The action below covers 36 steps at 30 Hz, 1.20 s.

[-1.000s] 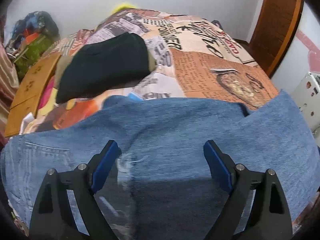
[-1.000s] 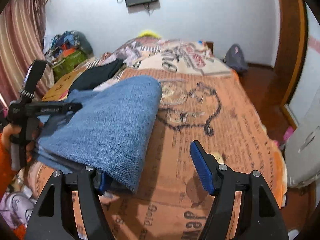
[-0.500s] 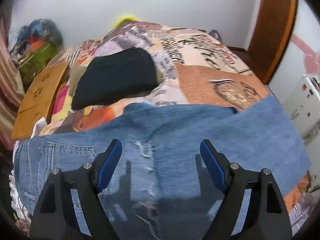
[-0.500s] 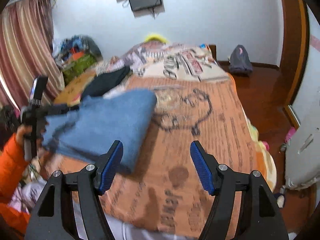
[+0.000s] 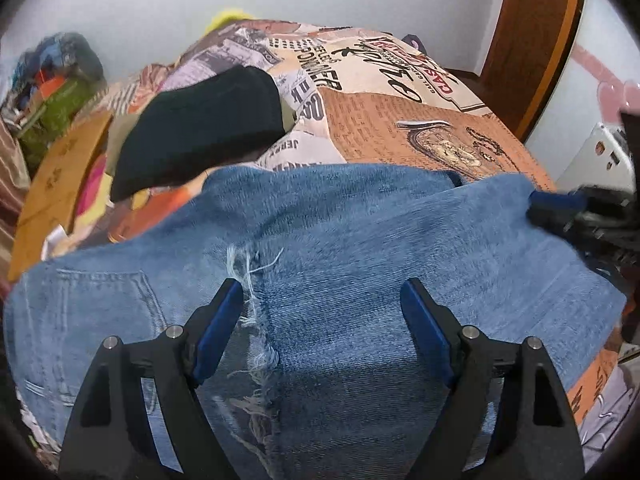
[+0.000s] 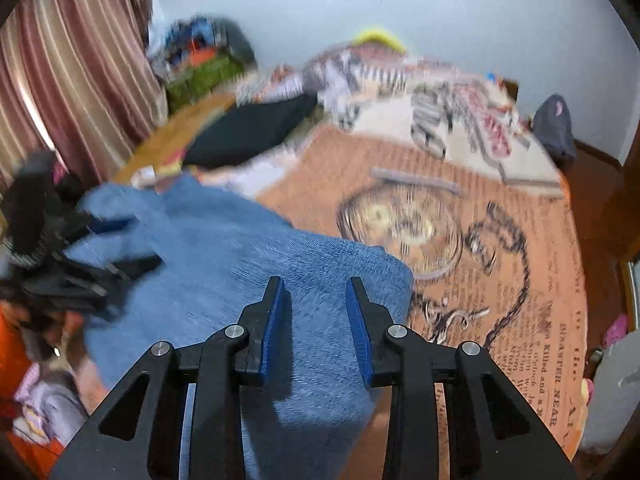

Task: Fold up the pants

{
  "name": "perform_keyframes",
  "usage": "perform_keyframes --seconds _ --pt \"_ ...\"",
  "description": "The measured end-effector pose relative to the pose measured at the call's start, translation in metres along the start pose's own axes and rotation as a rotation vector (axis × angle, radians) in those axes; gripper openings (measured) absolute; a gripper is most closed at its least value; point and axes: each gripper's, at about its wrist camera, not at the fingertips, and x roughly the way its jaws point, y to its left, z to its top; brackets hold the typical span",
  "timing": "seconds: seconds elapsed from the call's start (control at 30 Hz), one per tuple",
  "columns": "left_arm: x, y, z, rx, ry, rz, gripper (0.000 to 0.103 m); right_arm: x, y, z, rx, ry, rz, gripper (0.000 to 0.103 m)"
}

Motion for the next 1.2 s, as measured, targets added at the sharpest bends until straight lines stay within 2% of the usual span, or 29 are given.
perform_keyframes --seconds 0.13,0.2,0.3,0.43,0.53,0.63,0.7,0.8,1.0,1.2 --pt "0.002 0.006 -0.003 -0.037 0.004 -0.022 0.086 0.007 -0.014 -0.013 0.012 0.011 0.038 0.026" --pt "-0.001 0.009 -0.003 -0.051 0.003 -0.013 0.086 0.0 -0.014 -0.012 0.016 0.016 0.025 0.026" --pt "-0.014 0.015 -0.008 -0.054 -0.011 0.021 0.084 -0.018 -0.011 -0.014 0.026 0.003 -0.003 0.029" --pt "-0.035 0.016 -0.024 -0.02 -0.045 0.033 0.084 -0.042 -0.003 -0.027 0.027 -0.025 0.02 0.029" --pt "-0.032 0.015 -0.04 -0.003 -0.026 0.049 0.084 -0.045 0.006 -0.045 0.0 -0.012 -0.014 0.03" --pt "-0.03 0.023 -0.049 -0.056 -0.031 0.018 0.084 -0.034 0.005 -0.061 0.031 0.003 -0.022 0.032" --pt "-0.034 0.03 -0.048 -0.086 -0.029 0.037 0.083 -0.037 0.004 -0.06 0.046 -0.003 -0.034 0.032" --pt "-0.051 0.04 -0.05 -0.092 -0.066 0.076 0.081 -0.046 0.014 -0.052 0.005 0.008 -0.084 0.032" --pt "-0.106 0.088 -0.067 -0.166 -0.166 0.154 0.081 -0.074 0.039 -0.034 -0.056 -0.08 -0.085 0.037" --pt "-0.151 0.152 -0.099 -0.29 -0.218 0.225 0.081 -0.076 0.076 -0.013 -0.106 -0.153 -0.019 0.037"
